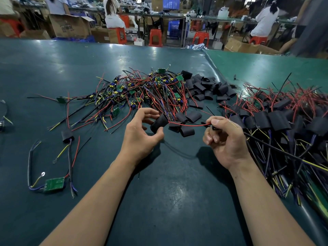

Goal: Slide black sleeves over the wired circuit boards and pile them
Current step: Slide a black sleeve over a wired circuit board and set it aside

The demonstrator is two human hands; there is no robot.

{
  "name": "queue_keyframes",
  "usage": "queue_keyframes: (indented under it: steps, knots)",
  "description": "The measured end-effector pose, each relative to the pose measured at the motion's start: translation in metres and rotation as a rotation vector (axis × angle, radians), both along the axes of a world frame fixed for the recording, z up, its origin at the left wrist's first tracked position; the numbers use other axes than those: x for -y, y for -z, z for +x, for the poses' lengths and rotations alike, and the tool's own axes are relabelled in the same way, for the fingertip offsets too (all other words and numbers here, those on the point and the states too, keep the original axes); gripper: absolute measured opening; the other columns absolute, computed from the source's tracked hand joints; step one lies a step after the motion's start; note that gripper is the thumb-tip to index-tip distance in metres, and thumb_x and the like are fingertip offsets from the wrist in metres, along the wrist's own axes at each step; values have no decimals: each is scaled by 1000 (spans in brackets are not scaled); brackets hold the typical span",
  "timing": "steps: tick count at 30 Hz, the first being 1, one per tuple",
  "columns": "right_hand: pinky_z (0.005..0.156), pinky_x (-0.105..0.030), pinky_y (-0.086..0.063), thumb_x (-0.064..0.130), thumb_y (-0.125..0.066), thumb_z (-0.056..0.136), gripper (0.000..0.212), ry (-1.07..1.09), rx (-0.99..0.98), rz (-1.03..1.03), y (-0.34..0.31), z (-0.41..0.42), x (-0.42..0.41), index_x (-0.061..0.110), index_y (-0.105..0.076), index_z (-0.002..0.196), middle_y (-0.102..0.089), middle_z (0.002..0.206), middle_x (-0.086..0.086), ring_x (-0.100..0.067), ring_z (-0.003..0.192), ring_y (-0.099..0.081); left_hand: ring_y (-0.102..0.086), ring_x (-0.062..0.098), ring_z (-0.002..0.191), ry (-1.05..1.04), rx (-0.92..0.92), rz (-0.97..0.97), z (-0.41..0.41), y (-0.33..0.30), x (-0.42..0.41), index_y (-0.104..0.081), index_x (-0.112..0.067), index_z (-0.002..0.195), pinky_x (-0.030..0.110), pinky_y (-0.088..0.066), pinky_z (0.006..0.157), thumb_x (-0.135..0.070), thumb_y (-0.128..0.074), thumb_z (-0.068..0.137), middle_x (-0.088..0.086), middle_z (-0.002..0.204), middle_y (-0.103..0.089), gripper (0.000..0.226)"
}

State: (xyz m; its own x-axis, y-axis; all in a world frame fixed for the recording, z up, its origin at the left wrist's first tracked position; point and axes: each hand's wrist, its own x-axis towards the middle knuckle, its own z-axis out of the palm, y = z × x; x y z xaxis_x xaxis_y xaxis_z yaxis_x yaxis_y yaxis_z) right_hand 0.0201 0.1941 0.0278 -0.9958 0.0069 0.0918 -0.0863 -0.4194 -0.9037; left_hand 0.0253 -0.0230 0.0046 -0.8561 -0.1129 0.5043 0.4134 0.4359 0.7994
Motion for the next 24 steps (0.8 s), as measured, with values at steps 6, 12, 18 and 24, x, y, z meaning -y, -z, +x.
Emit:
queue_keyframes:
  steps: [6, 12, 18, 24]
  knots:
    - [44, -24, -35, 14, -56, 72, 15, -39, 16, 24, 0, 1, -2, 10, -68, 64, -31, 38, -2, -20, 40, -37, -63, 2, 89, -27, -4, 3, -1, 2, 0, -54, -35, 104, 12, -41, 69, -12, -77, 76, -17, 100, -66, 43]
    - [48, -25, -39, 8, -62, 84, 11, 39, 48, 73, 3, -1, 1, 5, -70, 78, -46, 45, 1, -16, 45, -40, -63, 4, 95, 59, -41, -73, 1, 0, 1, -57, -26, 109, 13, -42, 79, -7, -77, 75, -12, 106, -66, 43]
    - [45, -22, -38, 19, -74, 85, 7, -19, 56, 282, 10, -1, 10, 13, -78, 86, -52, 53, 2, -11, 46, -45, -61, 16, 92, 159, -222, -495, 7, 1, -12, -67, -16, 105, 38, -43, 81, -15, -76, 70, -6, 96, -68, 36]
    - [51, -24, -44, 39, -48, 96, 38, -296, 152, 167, 7, 3, 14, 14, -76, 105, -53, 66, 1, -13, 58, -52, -63, 22, 91, 134, -269, -425, 10, -1, -16, -67, -13, 101, 47, -47, 80, -12, -74, 71, -3, 98, -70, 31]
